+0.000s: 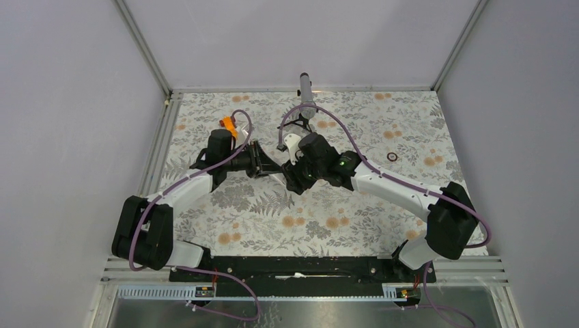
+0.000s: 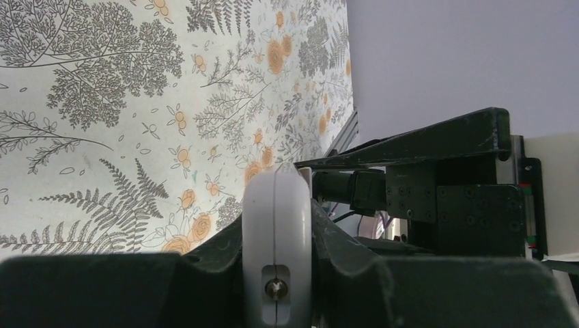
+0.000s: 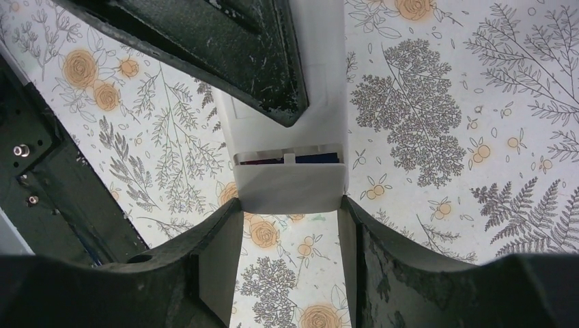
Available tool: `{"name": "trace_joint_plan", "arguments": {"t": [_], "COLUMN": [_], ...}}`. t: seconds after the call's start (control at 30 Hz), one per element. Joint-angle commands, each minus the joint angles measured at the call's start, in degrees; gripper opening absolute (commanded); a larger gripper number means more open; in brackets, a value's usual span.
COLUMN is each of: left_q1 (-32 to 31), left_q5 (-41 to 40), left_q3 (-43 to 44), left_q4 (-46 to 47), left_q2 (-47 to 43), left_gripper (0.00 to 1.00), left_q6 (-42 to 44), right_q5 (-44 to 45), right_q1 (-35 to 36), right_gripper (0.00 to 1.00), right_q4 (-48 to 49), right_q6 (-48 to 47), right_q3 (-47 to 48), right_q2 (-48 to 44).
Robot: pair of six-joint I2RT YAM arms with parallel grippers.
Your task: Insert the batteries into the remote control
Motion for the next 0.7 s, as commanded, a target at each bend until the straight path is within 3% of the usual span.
{"name": "trace_joint_plan", "arguments": {"t": [0.0,0.2,0.4,0.67], "left_q1": [-0.7,0.1,1.3,1.9], "left_q5": [4.3,-7.7,-15.1,-16.2], "left_q3": [2.7,4.0,2.2,1.7], "left_q4": [-6.1,-17.4,-18.8,-18.9], "left_q2": [-2.3,-4.1,-4.8,-5.3], "left_gripper": [0.00,0.00,0.00,0.00], "left_q6": [6.0,14.1,14.7,14.8], "right_q5": [1.3,4.3,4.9,10.8], "right_q1": [-0.5,-0.6,-0.6,-0.6], "right_gripper": [0.55,0.54,0.54,0.54], "right_q4": [3.4,2.4,-0.3,-4.5], "right_q6": [-3.2,-3.7,-2.5,-0.3], "right_q3": [2.1,0.9,-2.7,-9.5], "right_q2": [-0.7,-2.0,-2.8,-0.8]}}
